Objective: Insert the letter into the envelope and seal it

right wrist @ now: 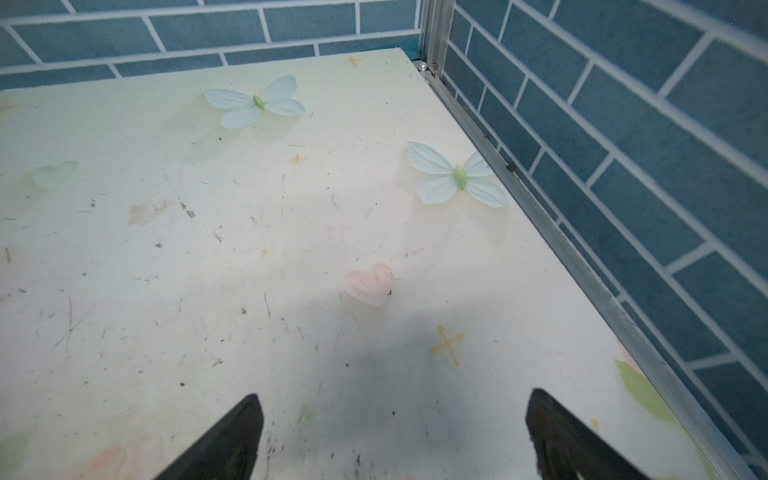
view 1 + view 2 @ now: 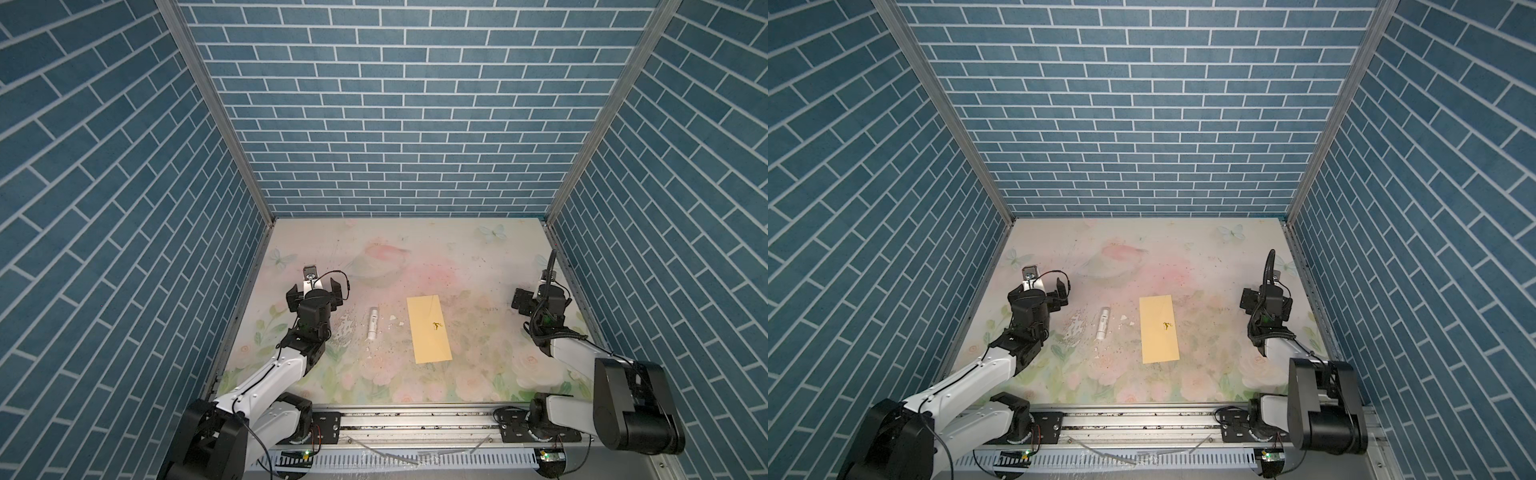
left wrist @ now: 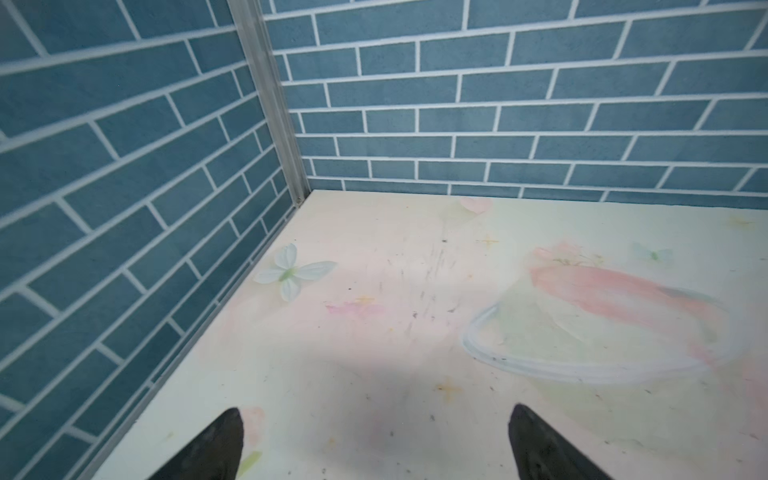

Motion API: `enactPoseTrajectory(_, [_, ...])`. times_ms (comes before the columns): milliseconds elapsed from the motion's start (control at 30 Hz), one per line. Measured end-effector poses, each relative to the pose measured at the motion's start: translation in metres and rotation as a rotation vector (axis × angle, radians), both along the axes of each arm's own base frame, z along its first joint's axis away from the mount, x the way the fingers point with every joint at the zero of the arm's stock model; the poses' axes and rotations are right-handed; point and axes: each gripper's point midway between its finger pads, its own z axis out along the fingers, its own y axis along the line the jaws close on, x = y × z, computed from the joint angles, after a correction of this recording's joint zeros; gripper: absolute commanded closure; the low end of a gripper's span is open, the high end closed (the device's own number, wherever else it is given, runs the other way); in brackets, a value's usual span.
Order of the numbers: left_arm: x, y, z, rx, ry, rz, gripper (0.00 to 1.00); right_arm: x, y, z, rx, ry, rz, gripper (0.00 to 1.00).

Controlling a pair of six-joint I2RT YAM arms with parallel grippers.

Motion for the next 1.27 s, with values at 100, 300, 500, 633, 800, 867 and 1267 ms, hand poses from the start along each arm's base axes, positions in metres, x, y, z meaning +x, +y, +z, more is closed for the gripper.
enactPoseTrajectory(100, [0.006,0.016,-0.016,0.057,0.025,0.037,0.00,0.011,0.000,0.002,0.010,-0.044,0.026,0.02])
enactPoseTrajectory(300, [0.019,0.028,-0.066,0.124,0.093,0.028,0.00,0.021,0.000,-0.018,0.045,-0.068,0.065,0.02])
enactPoseTrajectory(500, [0.031,0.037,-0.075,0.089,0.111,0.004,0.00,0.026,0.006,-0.013,0.057,-0.098,0.101,0.01])
enactPoseTrajectory(633, [0.049,0.036,-0.062,0.057,0.080,-0.022,0.00,0.026,0.006,-0.014,0.057,-0.098,0.101,0.01])
enactPoseTrajectory(800, [0.051,0.038,-0.063,0.032,0.085,-0.032,0.00,0.026,0.008,-0.014,0.060,-0.097,0.108,0.01])
enactPoseTrajectory(867, [0.051,0.037,-0.064,0.029,0.089,-0.038,0.00,0.026,0.008,-0.014,0.062,-0.097,0.112,0.01])
enactPoseTrajectory(1267, [0.052,0.036,-0.064,0.021,0.089,-0.042,0.00,0.028,0.017,-0.016,0.067,-0.080,0.167,0.01])
